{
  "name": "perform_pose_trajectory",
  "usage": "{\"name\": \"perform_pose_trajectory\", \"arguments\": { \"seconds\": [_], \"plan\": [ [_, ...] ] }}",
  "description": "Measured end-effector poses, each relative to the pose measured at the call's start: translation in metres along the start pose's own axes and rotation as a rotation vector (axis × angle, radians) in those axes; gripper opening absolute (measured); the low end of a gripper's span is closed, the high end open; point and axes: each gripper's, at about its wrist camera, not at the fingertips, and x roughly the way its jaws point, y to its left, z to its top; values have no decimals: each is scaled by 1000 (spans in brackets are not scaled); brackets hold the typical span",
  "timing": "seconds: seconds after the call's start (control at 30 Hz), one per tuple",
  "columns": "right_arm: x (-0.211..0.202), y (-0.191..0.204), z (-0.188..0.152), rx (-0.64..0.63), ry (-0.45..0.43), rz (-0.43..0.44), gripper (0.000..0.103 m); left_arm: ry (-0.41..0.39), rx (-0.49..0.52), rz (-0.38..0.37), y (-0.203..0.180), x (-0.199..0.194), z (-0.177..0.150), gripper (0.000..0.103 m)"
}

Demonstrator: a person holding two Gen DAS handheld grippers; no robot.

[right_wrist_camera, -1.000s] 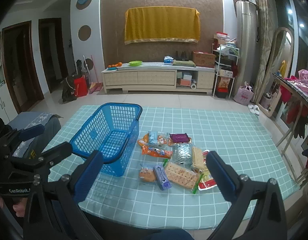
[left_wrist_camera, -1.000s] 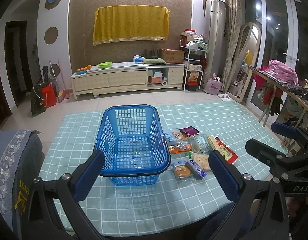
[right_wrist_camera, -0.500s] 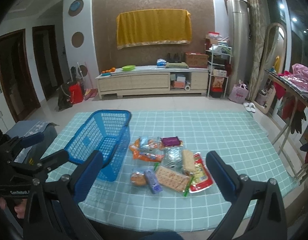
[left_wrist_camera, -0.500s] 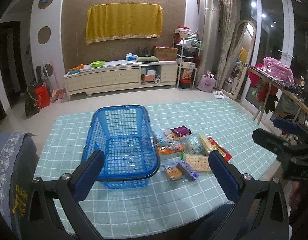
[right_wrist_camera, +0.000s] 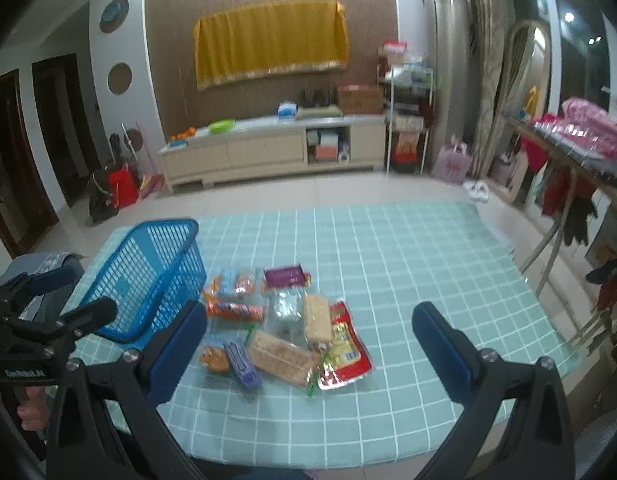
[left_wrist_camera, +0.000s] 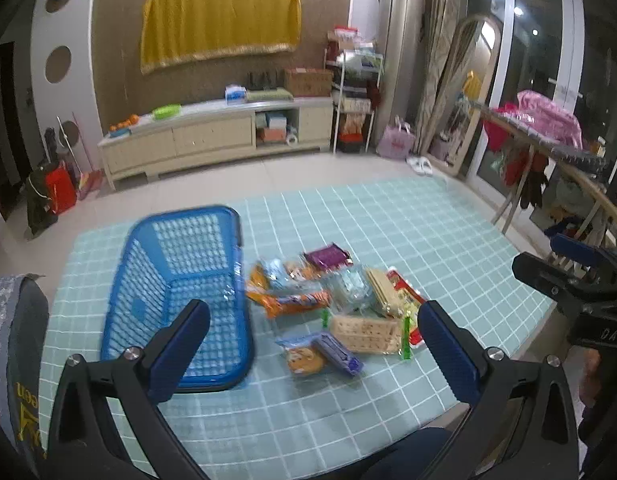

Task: Organize snacks
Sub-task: 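Grasp the purple tube with the left tool while the right tool approaches the cracker pack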

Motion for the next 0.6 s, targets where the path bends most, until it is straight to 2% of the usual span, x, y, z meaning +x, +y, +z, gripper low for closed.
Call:
{"name": "perform_pose_trajectory", "arguments": {
  "seconds": [0.13,0.27,0.37,0.6],
  "plan": [
    [25,-26,-2,47,98,36,103,74,-16,-15,-13,31,-4,103],
    [47,-43,-11,28,167,27,103,157,-59,-8,-27,66,-15,103],
    [66,-57,-20,34,219,67,103,198,-87,-12,-31,86,-22,103],
    [103,-75,-41,6,271,93,99,324,-164,9,-32,131,-44,103]
  ]
}}
